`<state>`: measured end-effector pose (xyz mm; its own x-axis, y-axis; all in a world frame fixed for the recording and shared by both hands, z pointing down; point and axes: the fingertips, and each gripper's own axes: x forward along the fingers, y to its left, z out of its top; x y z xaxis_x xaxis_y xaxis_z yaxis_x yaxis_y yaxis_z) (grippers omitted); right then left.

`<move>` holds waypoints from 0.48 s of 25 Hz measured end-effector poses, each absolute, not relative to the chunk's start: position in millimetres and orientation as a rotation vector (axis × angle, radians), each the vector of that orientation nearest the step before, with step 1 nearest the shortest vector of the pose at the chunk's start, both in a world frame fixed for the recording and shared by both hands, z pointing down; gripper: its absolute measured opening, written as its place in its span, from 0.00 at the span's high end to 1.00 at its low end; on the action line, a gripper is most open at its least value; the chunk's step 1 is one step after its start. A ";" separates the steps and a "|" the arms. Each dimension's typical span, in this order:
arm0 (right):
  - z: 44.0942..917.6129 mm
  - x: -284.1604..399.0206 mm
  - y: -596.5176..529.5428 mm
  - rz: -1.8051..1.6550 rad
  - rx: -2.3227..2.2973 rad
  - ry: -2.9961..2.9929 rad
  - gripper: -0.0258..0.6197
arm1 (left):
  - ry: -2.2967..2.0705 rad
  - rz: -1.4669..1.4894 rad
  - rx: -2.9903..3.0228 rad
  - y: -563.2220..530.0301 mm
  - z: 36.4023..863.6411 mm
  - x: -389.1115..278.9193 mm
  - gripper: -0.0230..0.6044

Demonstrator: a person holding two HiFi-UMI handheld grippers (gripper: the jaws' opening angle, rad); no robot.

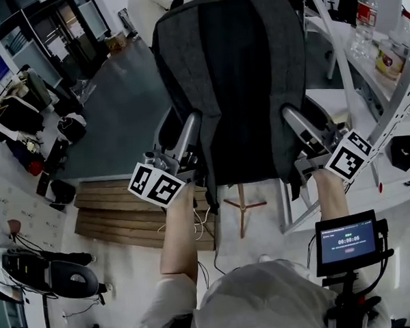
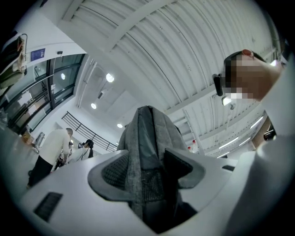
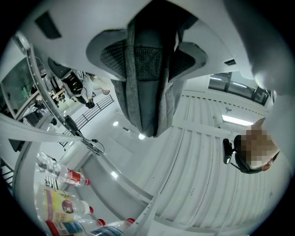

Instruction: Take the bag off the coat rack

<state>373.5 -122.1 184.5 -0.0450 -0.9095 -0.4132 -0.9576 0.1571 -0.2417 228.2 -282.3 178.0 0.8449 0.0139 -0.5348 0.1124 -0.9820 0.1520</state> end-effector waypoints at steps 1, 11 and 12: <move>176.6 370.7 -119.3 0.156 -1.760 1.976 0.51 | 0.107 -0.839 2.853 -279.4 169.5 225.2 0.56; 111.2 312.0 -118.8 0.304 -1.574 2.097 0.51 | -0.003 -1.017 2.946 -256.7 100.0 145.4 0.56; 107.1 303.2 -122.6 0.308 -1.545 2.117 0.51 | -0.037 -1.031 2.955 -256.1 95.9 132.9 0.56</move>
<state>303.2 -122.6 107.1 -0.2335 -0.8251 -0.5146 -0.9374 0.3316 -0.1064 132.9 -256.1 95.9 0.7828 -0.0262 -0.6218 -0.0185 -0.9997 0.0188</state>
